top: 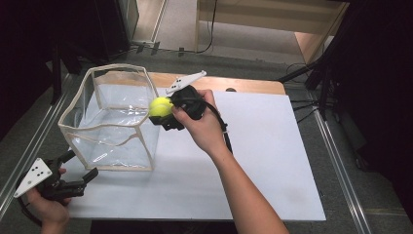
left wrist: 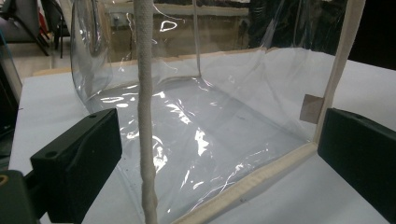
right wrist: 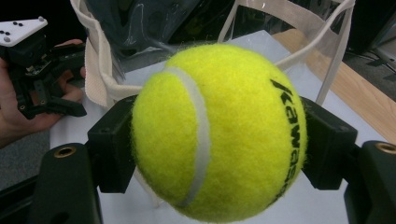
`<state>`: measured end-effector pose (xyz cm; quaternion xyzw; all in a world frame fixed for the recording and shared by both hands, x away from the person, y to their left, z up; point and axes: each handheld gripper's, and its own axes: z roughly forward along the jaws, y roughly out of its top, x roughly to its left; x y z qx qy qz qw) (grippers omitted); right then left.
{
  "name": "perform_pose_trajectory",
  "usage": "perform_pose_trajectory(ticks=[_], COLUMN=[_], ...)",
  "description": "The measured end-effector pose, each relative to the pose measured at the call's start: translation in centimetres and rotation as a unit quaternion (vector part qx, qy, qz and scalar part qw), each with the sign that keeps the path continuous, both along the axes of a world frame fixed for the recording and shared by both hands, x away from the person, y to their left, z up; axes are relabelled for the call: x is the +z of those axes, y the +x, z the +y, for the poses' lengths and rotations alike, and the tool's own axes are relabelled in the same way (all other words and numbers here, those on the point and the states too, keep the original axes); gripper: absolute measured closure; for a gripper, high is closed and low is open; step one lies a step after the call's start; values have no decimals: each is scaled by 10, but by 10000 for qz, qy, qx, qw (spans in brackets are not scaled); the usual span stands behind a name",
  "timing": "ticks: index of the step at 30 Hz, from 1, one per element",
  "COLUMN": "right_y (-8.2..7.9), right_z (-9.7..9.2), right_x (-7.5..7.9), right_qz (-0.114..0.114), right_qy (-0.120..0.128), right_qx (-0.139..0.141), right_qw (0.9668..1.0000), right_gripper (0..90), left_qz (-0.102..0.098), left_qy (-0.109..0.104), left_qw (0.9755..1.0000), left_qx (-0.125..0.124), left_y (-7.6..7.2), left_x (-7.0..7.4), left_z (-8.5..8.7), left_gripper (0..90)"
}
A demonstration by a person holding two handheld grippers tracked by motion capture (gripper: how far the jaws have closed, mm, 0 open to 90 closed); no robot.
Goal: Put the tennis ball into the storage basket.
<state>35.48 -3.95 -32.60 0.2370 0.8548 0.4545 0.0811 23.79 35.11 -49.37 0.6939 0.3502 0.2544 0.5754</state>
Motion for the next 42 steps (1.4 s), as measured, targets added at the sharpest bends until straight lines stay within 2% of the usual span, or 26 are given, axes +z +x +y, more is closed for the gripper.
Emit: perform_pose_trajectory(ticks=[42], right_y=[13], right_z=[19], right_x=[28], right_qz=[-145], right_qy=[12], right_qx=[71], right_qw=[9999], right_gripper=[239], left_qz=[-1], left_qy=[-18], left_qw=[10000], left_qx=[-11], left_y=[0], left_x=[0], left_z=[0], left_gripper=[1])
